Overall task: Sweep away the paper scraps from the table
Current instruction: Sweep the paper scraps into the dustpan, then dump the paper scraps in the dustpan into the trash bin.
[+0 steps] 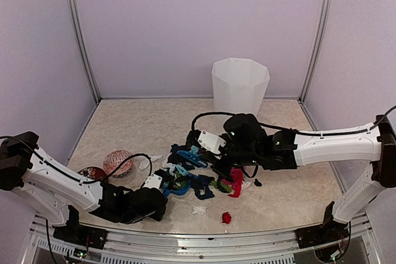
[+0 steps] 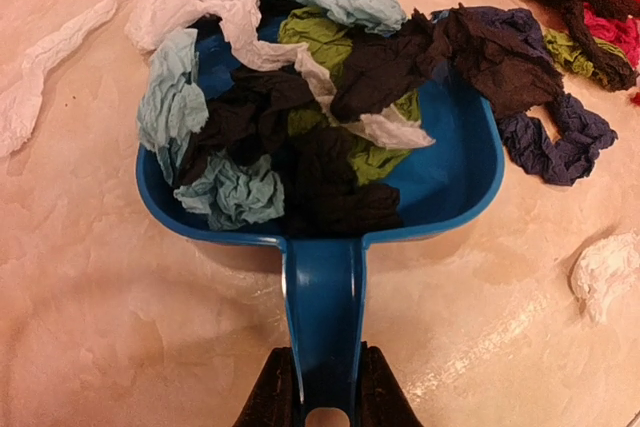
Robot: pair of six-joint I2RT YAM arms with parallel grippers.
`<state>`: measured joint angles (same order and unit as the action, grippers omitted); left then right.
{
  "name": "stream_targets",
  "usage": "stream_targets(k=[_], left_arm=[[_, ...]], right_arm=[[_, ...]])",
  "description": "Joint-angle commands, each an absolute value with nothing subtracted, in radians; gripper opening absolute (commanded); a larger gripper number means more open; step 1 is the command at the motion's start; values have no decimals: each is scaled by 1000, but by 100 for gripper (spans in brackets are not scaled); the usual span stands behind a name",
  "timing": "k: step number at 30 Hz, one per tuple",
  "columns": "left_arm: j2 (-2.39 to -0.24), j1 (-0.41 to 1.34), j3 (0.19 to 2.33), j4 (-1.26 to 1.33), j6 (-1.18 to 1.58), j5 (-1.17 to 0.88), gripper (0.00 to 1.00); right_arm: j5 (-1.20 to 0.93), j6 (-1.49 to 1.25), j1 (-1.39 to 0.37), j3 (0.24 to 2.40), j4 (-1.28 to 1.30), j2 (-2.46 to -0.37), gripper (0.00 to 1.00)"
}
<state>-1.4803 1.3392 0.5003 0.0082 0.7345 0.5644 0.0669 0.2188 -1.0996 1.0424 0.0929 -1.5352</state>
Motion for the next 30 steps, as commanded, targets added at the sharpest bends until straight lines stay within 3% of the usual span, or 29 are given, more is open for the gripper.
stream_targets(k=[1, 14, 30], left_arm=[[-1495, 1355, 482, 72, 705, 618, 0], [-1517, 1373, 485, 133, 665, 741, 0], [-1407, 1379, 607, -7, 565, 820, 0]], right_arm=[[205, 190, -1108, 1003, 88, -1463, 0], [298, 91, -1093, 868, 67, -1241, 0], [380, -5, -1035, 739, 24, -1108, 0]])
